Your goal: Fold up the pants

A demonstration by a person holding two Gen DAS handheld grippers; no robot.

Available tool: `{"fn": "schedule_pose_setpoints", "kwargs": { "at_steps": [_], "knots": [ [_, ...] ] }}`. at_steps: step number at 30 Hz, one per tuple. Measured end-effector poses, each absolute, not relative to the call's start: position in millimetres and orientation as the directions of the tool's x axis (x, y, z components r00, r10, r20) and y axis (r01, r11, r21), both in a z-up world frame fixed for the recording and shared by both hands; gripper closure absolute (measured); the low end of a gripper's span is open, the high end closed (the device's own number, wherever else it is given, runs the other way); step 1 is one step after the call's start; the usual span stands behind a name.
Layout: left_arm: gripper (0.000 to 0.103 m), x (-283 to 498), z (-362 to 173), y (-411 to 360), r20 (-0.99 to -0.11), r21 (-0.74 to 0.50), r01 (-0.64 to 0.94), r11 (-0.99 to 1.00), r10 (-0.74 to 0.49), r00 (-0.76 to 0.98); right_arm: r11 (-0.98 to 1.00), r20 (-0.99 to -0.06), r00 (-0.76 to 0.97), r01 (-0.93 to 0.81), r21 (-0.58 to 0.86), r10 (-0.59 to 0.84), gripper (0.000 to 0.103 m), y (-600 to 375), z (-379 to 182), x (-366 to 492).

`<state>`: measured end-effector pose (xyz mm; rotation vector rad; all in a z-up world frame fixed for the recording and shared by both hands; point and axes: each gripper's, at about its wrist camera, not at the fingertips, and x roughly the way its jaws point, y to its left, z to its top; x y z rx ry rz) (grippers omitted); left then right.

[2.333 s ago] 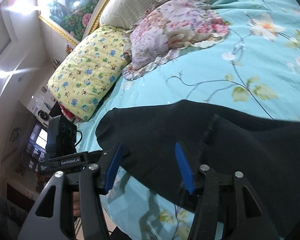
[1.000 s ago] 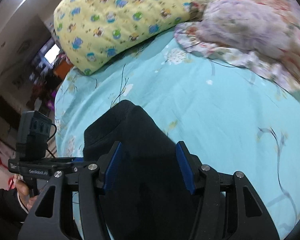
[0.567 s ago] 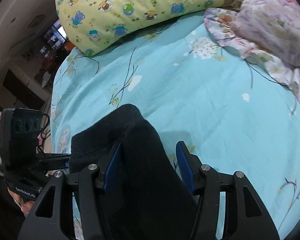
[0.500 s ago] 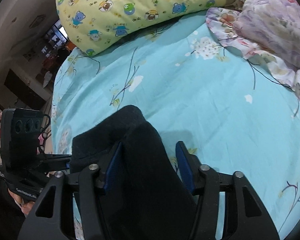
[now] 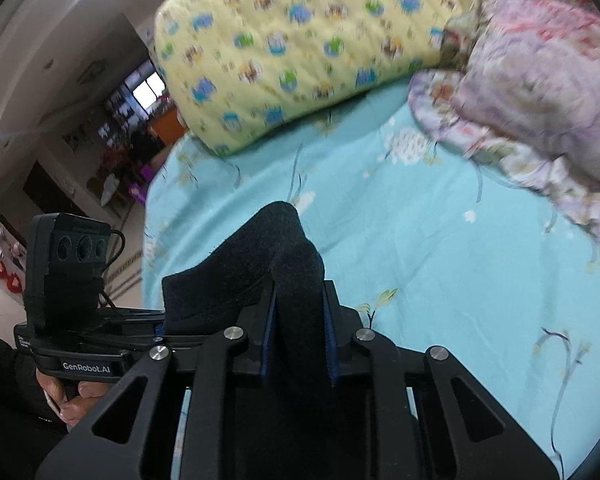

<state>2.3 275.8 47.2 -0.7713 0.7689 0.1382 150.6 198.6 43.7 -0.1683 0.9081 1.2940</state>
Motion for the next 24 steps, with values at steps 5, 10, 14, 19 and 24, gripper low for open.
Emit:
{"fn": "schedule_pose_setpoints", "kwargs": {
  "at_steps": [5, 10, 14, 19, 24],
  "knots": [
    [0.082, 6.4, 75.1, 251.7, -0.638, -0.574, -0.306, 0.760, -0.181, 0.748, 0.325, -0.608, 0.034, -0.868, 0.376, 0.793, 0.082, 164.9, 67.4, 142.9],
    [0.083, 8.7, 98.4, 223.7, -0.610, -0.569, -0.227, 0.790, -0.220, 0.761, 0.340, -0.558, 0.085, -0.864, 0.372, 0.825, 0.082, 126.1, 86.3, 133.3],
    [0.083, 9.6, 111.9, 197.8, -0.595, -0.562, -0.168, 0.810, -0.255, 0.763, 0.354, -0.522, 0.120, -0.856, 0.377, 0.844, 0.083, 95.5, 95.6, 125.8],
    [0.083, 14.0, 124.2, 161.7, -0.584, -0.546, -0.091, 0.833, -0.301, 0.754, 0.376, -0.473, 0.165, -0.837, 0.396, 0.865, 0.084, 51.4, 101.1, 117.8],
    [0.083, 19.6, 133.7, 118.5, -0.582, -0.526, -0.008, 0.851, -0.353, 0.733, 0.413, -0.436, 0.220, -0.810, 0.417, 0.872, 0.084, 10.7, 103.2, 109.3]
  ]
}}
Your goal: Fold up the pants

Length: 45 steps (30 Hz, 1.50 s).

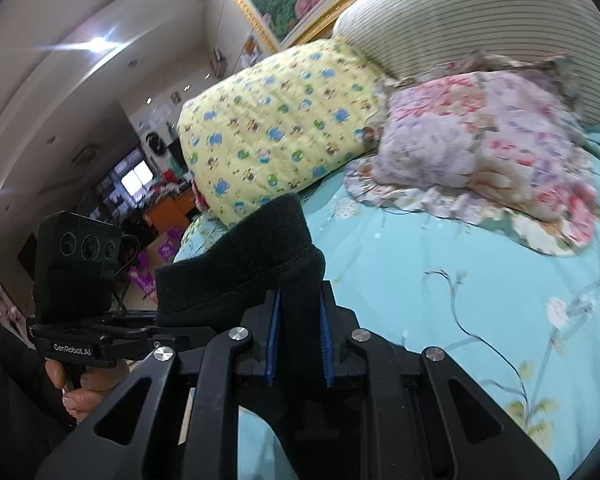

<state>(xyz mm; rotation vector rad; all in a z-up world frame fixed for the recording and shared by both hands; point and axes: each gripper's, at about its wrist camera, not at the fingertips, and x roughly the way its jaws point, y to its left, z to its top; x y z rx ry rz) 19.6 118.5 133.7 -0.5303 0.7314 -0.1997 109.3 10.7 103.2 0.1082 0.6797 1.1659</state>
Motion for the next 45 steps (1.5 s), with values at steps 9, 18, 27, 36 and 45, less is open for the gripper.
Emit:
{"fn": "schedule_pose_setpoints", "kwargs": {
  "at_steps": [9, 18, 27, 36, 45],
  "knots": [
    [0.082, 29.8, 133.8, 43.8, -0.613, -0.477, 0.124, 0.870, -0.430, 0.663, 0.494, -0.394, 0.328, -0.733, 0.467, 0.859, 0.084, -67.3, 88.9, 94.3],
    [0.082, 38.3, 114.0, -17.9, -0.671, -0.418, 0.209, 0.884, -0.456, 0.584, 0.554, -0.367, 0.416, -0.645, 0.526, 0.832, 0.084, -127.3, 60.1, 77.5],
    [0.082, 47.6, 87.4, -56.1, -0.717, -0.385, 0.251, 0.888, -0.459, 0.525, 0.587, -0.369, 0.460, -0.562, 0.583, 0.807, 0.084, -167.4, 28.1, 70.1],
    [0.082, 61.2, 71.9, -79.4, -0.744, -0.354, 0.281, 0.892, -0.451, 0.494, 0.606, -0.376, 0.486, -0.512, 0.609, 0.789, 0.084, -191.8, 10.0, 65.5],
    [0.082, 66.3, 59.1, -87.9, -0.765, -0.340, 0.289, 0.895, -0.442, 0.469, 0.629, -0.413, 0.487, -0.471, 0.618, 0.770, 0.084, -200.5, -3.5, 65.7]
  ]
}}
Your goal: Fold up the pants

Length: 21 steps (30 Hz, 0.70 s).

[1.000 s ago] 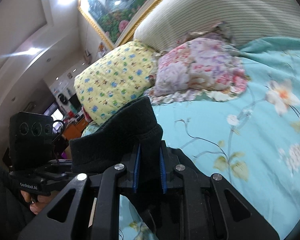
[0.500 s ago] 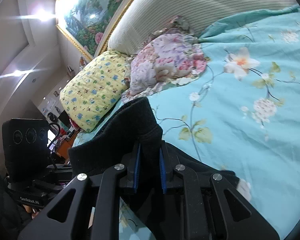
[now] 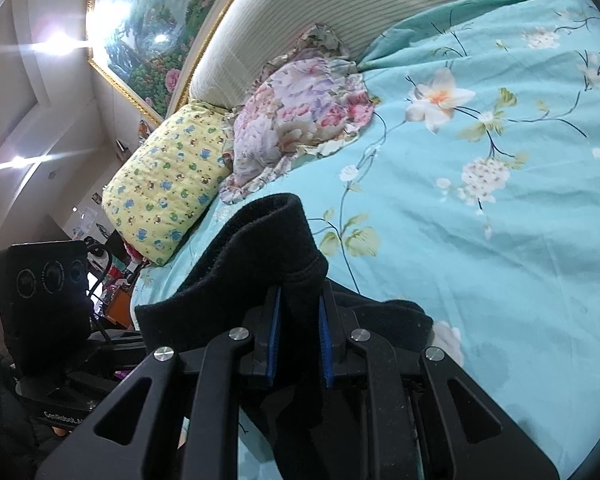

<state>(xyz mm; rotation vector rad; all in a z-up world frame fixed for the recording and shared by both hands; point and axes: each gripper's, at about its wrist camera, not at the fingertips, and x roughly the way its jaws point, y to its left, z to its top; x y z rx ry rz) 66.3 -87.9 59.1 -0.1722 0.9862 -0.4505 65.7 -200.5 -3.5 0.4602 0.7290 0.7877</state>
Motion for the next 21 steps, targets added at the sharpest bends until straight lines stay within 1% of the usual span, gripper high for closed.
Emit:
{"fn": "schedule_pose_setpoints", "kwargs": {
  "at_steps": [4, 6, 8, 10, 12, 15, 16, 18, 19, 20, 21],
  "knots": [
    [0.081, 66.7, 57.0, -91.7, -0.766, -0.335, 0.300, 0.893, -0.443, 0.465, 0.647, -0.428, 0.496, -0.460, 0.609, 0.755, 0.084, -202.2, -4.6, 64.1],
    [0.078, 67.1, 55.5, -93.0, -0.766, -0.335, 0.309, 0.890, -0.448, 0.460, 0.655, -0.435, 0.501, -0.455, 0.604, 0.749, 0.084, -202.4, -5.3, 63.1],
    [0.077, 67.1, 54.4, -94.0, -0.766, -0.337, 0.317, 0.887, -0.454, 0.455, 0.668, -0.447, 0.508, -0.443, 0.597, 0.736, 0.084, -203.1, -6.1, 61.7],
    [0.072, 66.1, 54.0, -95.2, -0.763, -0.339, 0.328, 0.882, -0.462, 0.452, 0.686, -0.464, 0.516, -0.433, 0.585, 0.721, 0.082, -205.0, -6.4, 59.4],
    [0.062, 66.5, 52.5, -96.2, -0.759, -0.358, 0.339, 0.870, -0.482, 0.437, 0.716, -0.487, 0.536, -0.407, 0.567, 0.690, 0.082, -207.6, -6.3, 57.4],
    [0.055, 66.7, 50.2, -97.7, -0.758, -0.374, 0.346, 0.861, -0.499, 0.421, 0.739, -0.501, 0.556, -0.385, 0.552, 0.664, 0.082, -212.7, -4.6, 54.7],
    [0.054, 65.6, 49.7, -98.0, -0.757, -0.377, 0.348, 0.858, -0.502, 0.418, 0.755, -0.513, 0.566, -0.372, 0.540, 0.645, 0.082, -213.4, -3.6, 54.2],
    [0.048, 64.9, 49.6, -97.8, -0.753, -0.391, 0.356, 0.849, -0.517, 0.406, 0.785, -0.542, 0.579, -0.340, 0.518, 0.609, 0.081, -215.9, -2.7, 54.6],
    [0.047, 64.2, 50.5, -97.2, -0.750, -0.397, 0.361, 0.844, -0.525, 0.402, 0.795, -0.553, 0.584, -0.323, 0.513, 0.594, 0.076, -217.6, -2.6, 54.4],
    [0.047, 63.3, 52.1, -96.1, -0.747, -0.400, 0.366, 0.840, -0.531, 0.402, 0.805, -0.563, 0.591, -0.301, 0.510, 0.578, 0.064, -219.8, -2.9, 53.8],
    [0.046, 61.8, 53.7, -94.9, -0.744, -0.402, 0.370, 0.838, -0.534, 0.402, 0.814, -0.572, 0.598, -0.277, 0.510, 0.562, 0.057, -223.2, -3.4, 52.8]
  ]
}}
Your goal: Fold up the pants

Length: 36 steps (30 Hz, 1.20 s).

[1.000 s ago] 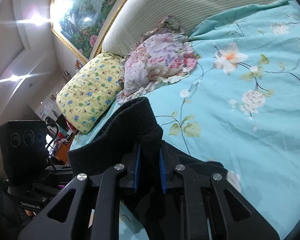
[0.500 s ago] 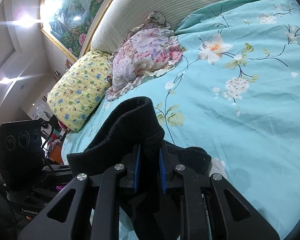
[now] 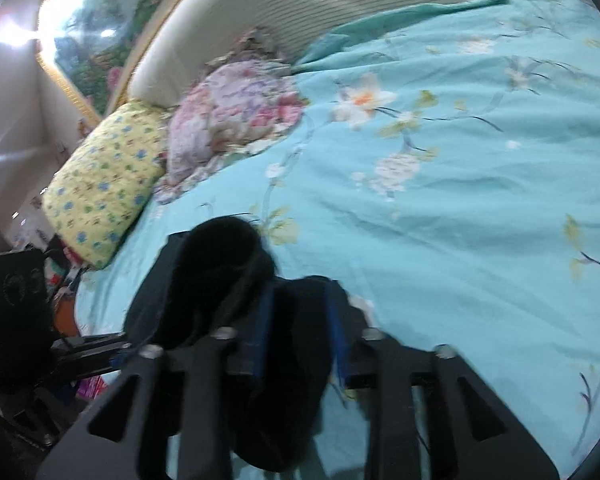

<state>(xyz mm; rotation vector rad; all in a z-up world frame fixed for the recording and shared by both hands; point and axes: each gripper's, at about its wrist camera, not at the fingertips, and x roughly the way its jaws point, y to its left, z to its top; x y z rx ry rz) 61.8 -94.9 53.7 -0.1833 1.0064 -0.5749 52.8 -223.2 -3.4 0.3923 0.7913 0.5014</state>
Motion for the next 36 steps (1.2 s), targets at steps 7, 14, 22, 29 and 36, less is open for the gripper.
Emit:
{"fn": "schedule_pose_setpoints", "kwargs": {
  "at_steps": [7, 14, 22, 29, 36],
  "knots": [
    [0.040, 50.6, 74.9, -73.7, -0.701, -0.437, 0.380, 0.815, -0.573, 0.424, 0.827, -0.565, 0.654, -0.174, 0.535, 0.503, 0.043, -244.5, 2.3, 34.7],
    [0.038, 47.7, 84.3, -42.7, -0.682, -0.460, 0.329, 0.825, -0.565, 0.464, 0.806, -0.512, 0.690, -0.180, 0.564, 0.512, 0.030, -243.7, 21.4, 15.3],
    [0.036, 49.9, 80.6, -7.5, -0.683, -0.472, 0.249, 0.846, -0.529, 0.503, 0.828, -0.530, 0.682, -0.208, 0.520, 0.504, 0.022, -215.3, 36.3, 8.1],
    [0.036, 48.4, 78.0, 24.8, -0.682, -0.494, 0.182, 0.850, -0.509, 0.525, 0.845, -0.560, 0.668, -0.204, 0.495, 0.490, 0.019, -196.2, 40.2, 4.4],
    [0.032, 48.6, 72.8, 44.2, -0.685, -0.502, 0.140, 0.853, -0.492, 0.538, 0.862, -0.582, 0.669, -0.184, 0.473, 0.462, 0.017, -183.3, 38.2, -2.8]
  ]
}}
